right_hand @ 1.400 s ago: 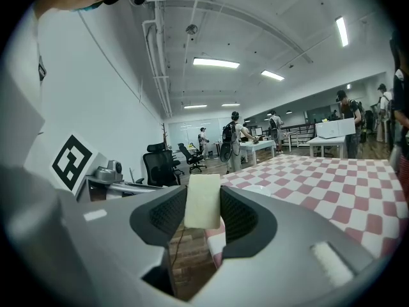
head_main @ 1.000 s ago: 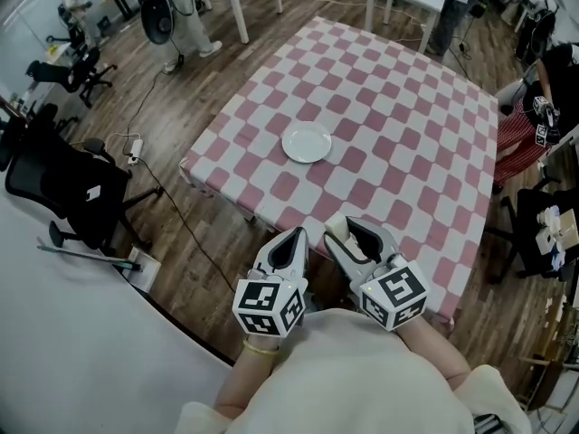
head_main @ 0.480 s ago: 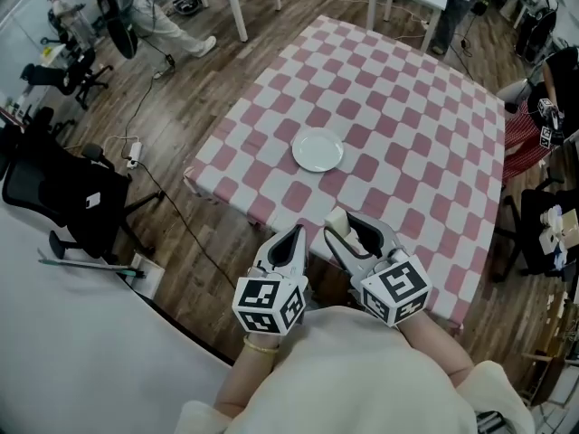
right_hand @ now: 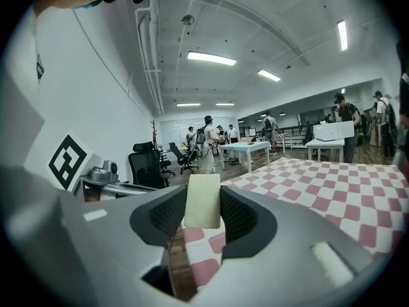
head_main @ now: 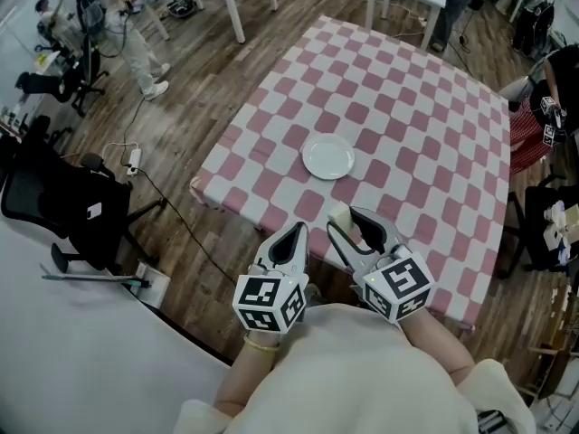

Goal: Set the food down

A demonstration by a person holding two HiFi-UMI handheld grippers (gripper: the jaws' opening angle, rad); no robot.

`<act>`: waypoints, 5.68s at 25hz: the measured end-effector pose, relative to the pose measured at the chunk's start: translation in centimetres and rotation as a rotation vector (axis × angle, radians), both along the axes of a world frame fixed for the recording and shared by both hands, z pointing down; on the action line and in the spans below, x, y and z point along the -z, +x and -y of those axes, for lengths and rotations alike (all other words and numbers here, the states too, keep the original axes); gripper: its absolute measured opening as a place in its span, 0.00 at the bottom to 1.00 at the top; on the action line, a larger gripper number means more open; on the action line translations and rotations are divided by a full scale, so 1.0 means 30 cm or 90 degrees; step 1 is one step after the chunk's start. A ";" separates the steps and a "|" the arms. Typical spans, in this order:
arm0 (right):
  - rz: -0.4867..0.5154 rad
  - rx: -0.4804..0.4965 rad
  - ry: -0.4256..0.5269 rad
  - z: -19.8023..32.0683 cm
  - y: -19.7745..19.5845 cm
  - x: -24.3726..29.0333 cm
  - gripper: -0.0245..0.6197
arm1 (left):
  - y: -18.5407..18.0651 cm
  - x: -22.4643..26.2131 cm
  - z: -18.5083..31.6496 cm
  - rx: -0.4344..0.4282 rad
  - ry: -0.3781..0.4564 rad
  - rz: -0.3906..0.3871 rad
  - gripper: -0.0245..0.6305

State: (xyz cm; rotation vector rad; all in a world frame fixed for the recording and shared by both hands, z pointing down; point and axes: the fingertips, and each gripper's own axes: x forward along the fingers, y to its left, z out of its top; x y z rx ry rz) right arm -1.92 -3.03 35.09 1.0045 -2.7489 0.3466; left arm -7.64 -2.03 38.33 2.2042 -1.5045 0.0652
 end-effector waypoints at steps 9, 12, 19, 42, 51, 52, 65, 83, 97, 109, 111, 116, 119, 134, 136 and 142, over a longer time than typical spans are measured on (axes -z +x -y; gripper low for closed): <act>0.002 -0.024 0.005 0.063 -0.070 -0.014 0.30 | -0.082 -0.015 0.046 -0.015 0.002 0.000 0.04; 0.005 -0.034 0.009 0.081 -0.085 -0.015 0.30 | -0.112 -0.024 0.057 -0.014 0.001 0.000 0.04; 0.002 -0.046 0.008 0.117 -0.105 -0.023 0.30 | -0.154 -0.032 0.076 -0.010 0.001 0.000 0.04; -0.022 -0.085 0.016 0.335 -0.067 -0.040 0.30 | -0.172 -0.053 0.238 -0.027 -0.003 0.007 0.04; -0.034 -0.097 0.004 0.461 -0.068 -0.074 0.30 | -0.165 -0.072 0.369 -0.049 -0.014 0.009 0.04; -0.035 -0.098 0.002 0.471 -0.069 -0.080 0.30 | -0.164 -0.076 0.381 -0.051 -0.015 0.008 0.04; -0.062 -0.096 -0.047 0.593 -0.069 -0.191 0.30 | -0.150 -0.159 0.504 -0.059 -0.052 0.002 0.04; -0.089 -0.095 -0.074 0.741 -0.042 -0.295 0.30 | -0.123 -0.253 0.639 -0.065 -0.083 -0.001 0.04; -0.148 -0.080 -0.105 0.836 -0.057 -0.415 0.30 | -0.117 -0.327 0.720 -0.066 -0.107 0.000 0.04; -0.204 -0.076 -0.149 0.864 -0.066 -0.548 0.30 | -0.147 -0.404 0.757 -0.053 -0.139 0.001 0.04; -0.212 -0.074 -0.157 0.865 -0.065 -0.570 0.30 | -0.148 -0.418 0.757 -0.053 -0.145 -0.001 0.04; -0.233 -0.066 -0.171 0.868 -0.062 -0.621 0.30 | -0.149 -0.451 0.759 -0.053 -0.157 -0.001 0.04; -0.239 -0.064 -0.180 0.876 -0.065 -0.643 0.30 | -0.153 -0.469 0.767 -0.053 -0.164 0.000 0.04; -0.287 -0.048 -0.224 0.877 -0.066 -0.750 0.30 | -0.136 -0.539 0.780 -0.067 -0.192 -0.001 0.04; -0.290 -0.047 -0.227 0.878 -0.067 -0.758 0.30 | -0.131 -0.542 0.782 -0.070 -0.193 -0.001 0.04; -0.300 -0.042 -0.228 0.876 -0.076 -0.766 0.30 | -0.127 -0.546 0.786 -0.072 -0.194 0.000 0.04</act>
